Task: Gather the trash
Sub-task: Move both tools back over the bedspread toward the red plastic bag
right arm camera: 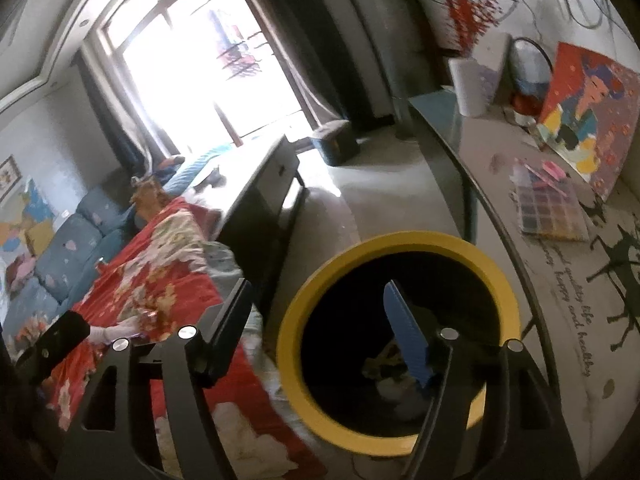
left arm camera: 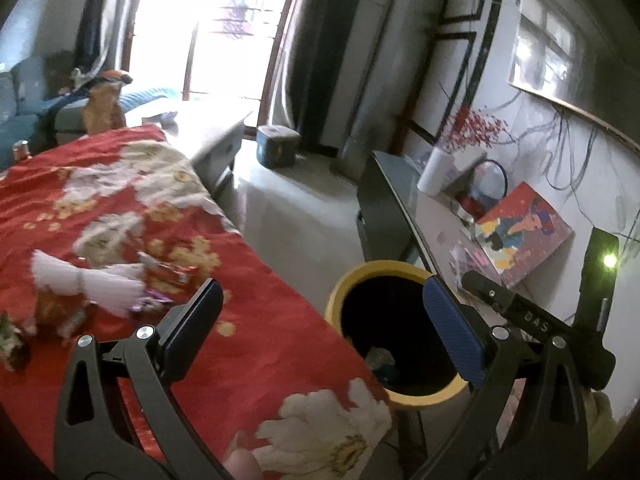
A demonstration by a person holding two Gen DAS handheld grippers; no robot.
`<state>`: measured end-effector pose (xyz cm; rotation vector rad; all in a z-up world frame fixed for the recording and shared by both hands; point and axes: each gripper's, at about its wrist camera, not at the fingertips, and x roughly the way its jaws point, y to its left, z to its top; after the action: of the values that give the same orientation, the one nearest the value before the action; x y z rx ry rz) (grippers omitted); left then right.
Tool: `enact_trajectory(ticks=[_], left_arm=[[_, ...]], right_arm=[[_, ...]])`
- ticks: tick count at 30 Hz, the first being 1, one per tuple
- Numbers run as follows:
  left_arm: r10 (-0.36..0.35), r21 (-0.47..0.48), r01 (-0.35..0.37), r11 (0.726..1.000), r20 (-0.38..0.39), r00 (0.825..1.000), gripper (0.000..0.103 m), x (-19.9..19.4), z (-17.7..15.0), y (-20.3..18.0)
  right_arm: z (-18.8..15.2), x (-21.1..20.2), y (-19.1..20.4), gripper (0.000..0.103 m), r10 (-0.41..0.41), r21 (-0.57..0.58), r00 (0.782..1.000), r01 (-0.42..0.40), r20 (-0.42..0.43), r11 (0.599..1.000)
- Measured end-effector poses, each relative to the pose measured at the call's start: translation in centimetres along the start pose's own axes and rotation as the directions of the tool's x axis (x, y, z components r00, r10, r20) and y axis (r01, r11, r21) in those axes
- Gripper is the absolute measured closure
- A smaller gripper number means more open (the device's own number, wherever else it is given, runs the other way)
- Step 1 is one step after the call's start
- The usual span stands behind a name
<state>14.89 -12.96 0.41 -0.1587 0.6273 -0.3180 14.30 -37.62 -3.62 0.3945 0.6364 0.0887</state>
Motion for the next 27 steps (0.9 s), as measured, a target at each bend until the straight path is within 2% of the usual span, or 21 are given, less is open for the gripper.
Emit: enact_trajectory(ticks=[16,27], left_arm=[[0.124,-0.086,-0.114,0.99,0.115,0.986,0.011,-5.6,0.4,6.2],[0.205,-0.148,-0.185,0.972,0.134,0.969,0.011,-7.7,-0.1,10.5]], right_arm=[[-1.6,-1.2,7.4,0.029,0.087,-0.135,0.996,-0.088,-0.011,0.987],[-3.3,-0.9,12.2,0.028,0.154,-0.211,0.986,-0.163,-0.058,0.964]])
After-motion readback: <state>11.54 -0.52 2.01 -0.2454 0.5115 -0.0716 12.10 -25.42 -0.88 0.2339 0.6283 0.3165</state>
